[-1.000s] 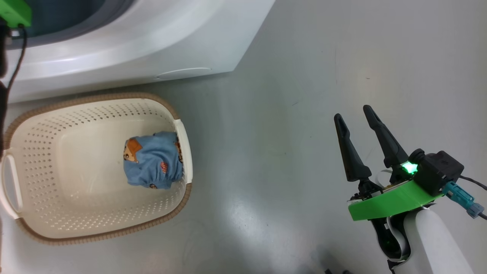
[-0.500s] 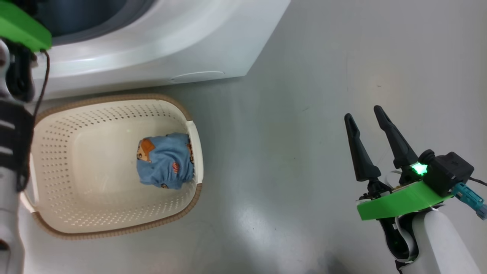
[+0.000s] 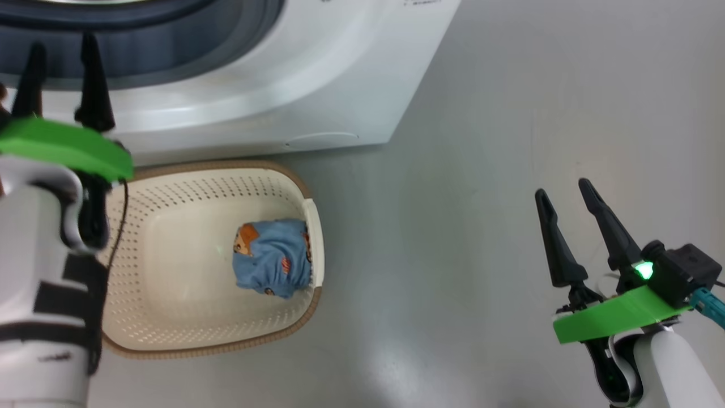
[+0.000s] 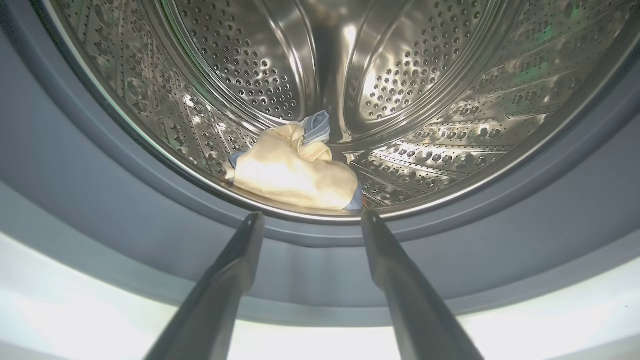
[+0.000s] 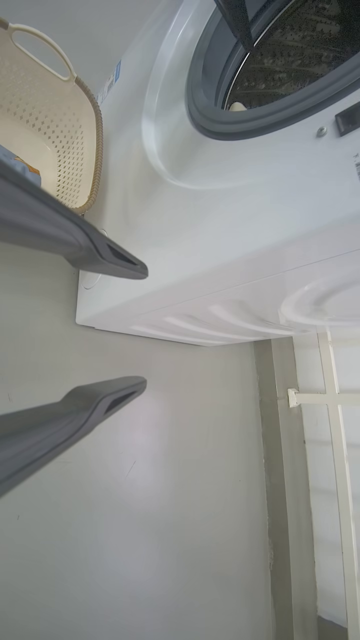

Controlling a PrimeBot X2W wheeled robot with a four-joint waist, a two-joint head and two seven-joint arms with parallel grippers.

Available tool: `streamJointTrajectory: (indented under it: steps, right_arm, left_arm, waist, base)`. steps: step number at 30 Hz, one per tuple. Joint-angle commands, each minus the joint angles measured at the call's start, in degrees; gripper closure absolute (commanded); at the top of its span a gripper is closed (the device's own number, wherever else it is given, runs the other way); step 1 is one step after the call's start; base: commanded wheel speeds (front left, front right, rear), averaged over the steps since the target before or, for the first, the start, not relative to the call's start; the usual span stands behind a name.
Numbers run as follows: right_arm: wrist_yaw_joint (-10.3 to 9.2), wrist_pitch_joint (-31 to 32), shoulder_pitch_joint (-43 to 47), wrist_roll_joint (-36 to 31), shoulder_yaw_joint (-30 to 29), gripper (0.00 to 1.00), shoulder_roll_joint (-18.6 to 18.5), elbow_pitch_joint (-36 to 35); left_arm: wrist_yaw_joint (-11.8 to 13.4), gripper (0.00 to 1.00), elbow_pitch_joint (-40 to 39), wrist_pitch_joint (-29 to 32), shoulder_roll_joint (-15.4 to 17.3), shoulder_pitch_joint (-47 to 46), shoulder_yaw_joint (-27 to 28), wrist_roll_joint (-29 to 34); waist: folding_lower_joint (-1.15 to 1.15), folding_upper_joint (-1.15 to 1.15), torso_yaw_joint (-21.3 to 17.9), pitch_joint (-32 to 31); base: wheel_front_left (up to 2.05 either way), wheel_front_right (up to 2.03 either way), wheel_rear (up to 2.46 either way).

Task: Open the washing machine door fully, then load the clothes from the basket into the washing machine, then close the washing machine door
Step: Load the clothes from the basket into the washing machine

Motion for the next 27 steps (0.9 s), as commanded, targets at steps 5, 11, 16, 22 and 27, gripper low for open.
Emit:
streamJointTrajectory:
  steps: [5,11,16,22,27]
  right_arm:
    - [0.09,-0.7,3.6,0.0,0.3,0.00,-1.5,-0.5]
    - [0.09,-0.7,6.2,0.4,-0.1,0.00,-2.4,0.0]
    - [0.09,-0.7,8.3,0.6,-0.2,0.00,-3.0,0.4]
    - [0.09,-0.7,11.2,1.0,-0.7,0.00,-3.9,0.6]
    - [0.09,-0.7,14.4,1.3,-1.7,0.00,-4.5,0.3]
  left_arm:
    - [-0.1,0.00,-6.2,-0.3,0.4,8.2,4.7,2.9]
    - [-0.1,0.00,-10.2,-0.3,-1.2,15.8,6.2,4.9]
    - [-0.1,0.00,-12.7,-0.3,-1.9,21.4,6.6,6.4]
    - [-0.1,0.00,-15.7,-0.3,-2.9,28.6,8.0,7.5]
    - [-0.1,0.00,-18.3,-0.3,-3.3,34.8,9.5,8.1]
  waist:
    - [0.00,0.00,2.0,-5.2]
    - [0.00,0.00,2.9,-9.5]
    - [0.00,0.00,3.2,-12.9]
    - [0.00,0.00,3.2,-16.8]
    - [0.00,0.00,3.1,-19.6]
  base:
    - [0.00,0.00,0.00]
    - [0.00,0.00,0.00]
    - [0.00,0.00,0.00]
    - [0.00,0.00,0.00]
    - [0.00,0.00,0.00]
